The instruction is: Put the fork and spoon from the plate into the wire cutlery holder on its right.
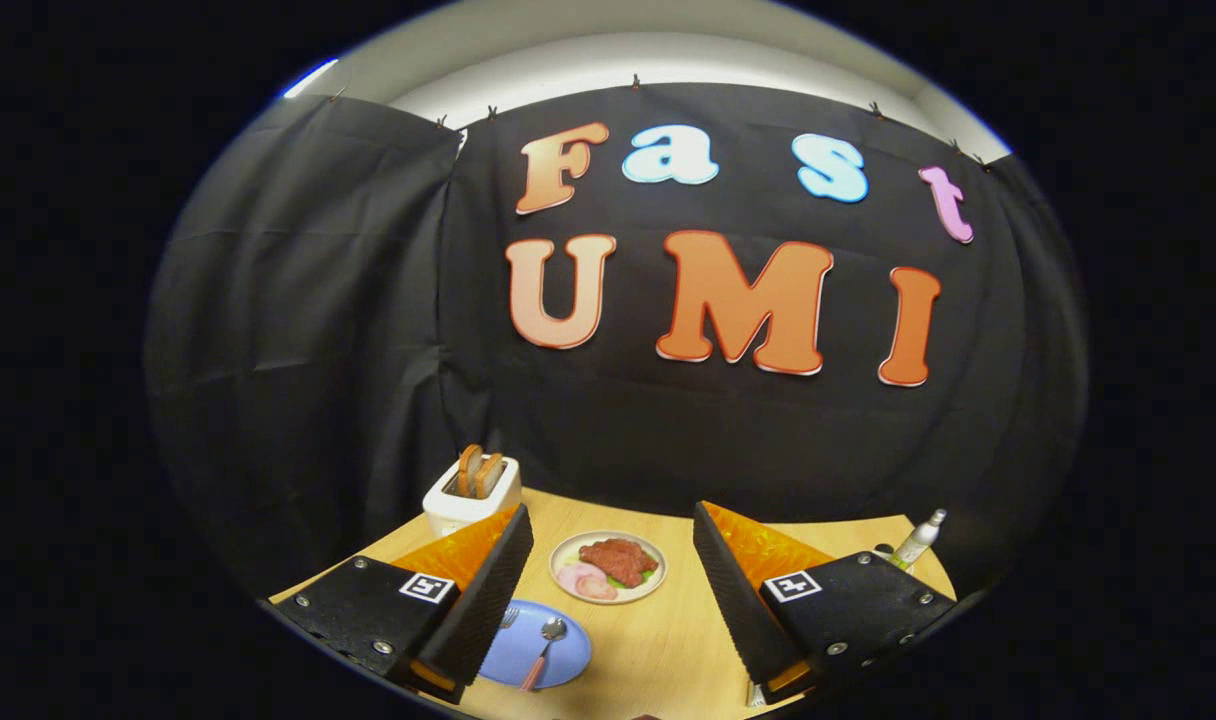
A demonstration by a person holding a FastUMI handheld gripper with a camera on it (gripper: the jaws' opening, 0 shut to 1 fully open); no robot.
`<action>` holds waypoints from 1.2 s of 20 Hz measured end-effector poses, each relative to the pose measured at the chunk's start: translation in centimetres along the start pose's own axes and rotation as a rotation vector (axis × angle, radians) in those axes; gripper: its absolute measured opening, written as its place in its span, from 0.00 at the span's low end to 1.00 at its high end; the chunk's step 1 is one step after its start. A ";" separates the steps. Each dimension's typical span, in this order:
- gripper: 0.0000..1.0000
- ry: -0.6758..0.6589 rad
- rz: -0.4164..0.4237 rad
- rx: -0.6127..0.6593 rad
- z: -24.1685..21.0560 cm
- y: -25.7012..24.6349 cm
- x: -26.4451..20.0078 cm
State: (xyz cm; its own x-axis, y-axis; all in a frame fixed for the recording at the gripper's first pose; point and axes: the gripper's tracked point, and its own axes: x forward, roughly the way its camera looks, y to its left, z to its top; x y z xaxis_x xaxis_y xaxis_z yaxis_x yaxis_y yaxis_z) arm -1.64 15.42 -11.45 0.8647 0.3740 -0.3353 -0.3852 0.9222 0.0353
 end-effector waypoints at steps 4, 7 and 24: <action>0.97 0.212 0.034 0.044 -5.3 3.0 2.0; 0.95 0.364 0.038 0.047 -9.5 4.6 3.1; 0.77 1.082 0.065 0.117 -27.1 9.0 3.1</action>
State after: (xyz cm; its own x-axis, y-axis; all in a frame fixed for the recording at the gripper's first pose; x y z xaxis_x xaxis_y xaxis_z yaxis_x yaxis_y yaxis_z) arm -11.17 22.23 -37.69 0.0801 0.1902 -0.9785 -0.3376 0.9288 0.1529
